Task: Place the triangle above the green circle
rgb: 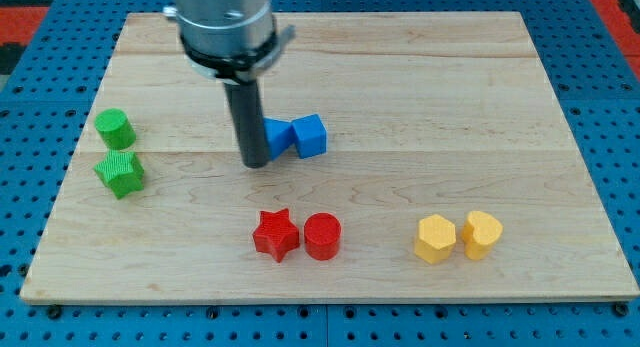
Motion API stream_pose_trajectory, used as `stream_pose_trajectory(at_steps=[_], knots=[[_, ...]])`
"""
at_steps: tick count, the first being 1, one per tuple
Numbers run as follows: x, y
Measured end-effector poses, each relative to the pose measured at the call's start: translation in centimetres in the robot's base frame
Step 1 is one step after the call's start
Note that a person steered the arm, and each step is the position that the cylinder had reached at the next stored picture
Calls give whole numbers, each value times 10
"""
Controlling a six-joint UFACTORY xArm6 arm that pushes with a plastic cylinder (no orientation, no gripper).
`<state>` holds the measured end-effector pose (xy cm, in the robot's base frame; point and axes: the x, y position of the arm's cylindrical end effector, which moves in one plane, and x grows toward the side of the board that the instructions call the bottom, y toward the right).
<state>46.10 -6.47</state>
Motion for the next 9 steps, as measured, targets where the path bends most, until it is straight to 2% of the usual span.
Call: stream_pose_trajectory(at_steps=[2, 4, 5, 6, 7, 8, 9], knots=[[-67, 16], [-61, 102], [-91, 88], [-110, -4], [-111, -101], [-167, -117], [-191, -154]])
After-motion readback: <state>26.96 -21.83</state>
